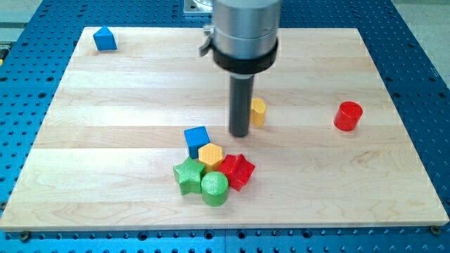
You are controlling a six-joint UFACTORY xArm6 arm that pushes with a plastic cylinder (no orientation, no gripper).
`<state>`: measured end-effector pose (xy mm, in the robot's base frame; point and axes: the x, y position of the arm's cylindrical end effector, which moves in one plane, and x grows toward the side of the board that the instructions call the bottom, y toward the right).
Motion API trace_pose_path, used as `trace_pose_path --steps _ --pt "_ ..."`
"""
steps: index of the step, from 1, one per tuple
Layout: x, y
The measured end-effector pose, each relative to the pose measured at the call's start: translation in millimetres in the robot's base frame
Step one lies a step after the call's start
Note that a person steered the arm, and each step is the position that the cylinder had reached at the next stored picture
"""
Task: Push the yellow heart to the top right of the hexagon
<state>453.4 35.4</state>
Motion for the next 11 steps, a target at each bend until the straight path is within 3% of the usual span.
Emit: trace_pose_path --steps 2,3,4,5,6,8,9,10,11 --pt "-80.0 7.2" --pt "-63.5 43.8" --pt "-5.5 7.3" --pt "11.6 -22.2" --pt "-3.1 30.0" --pt "42.4 5.3" --pt "52.9 42.0" --pt "64.5 161.2" --pt "35.5 247.7"
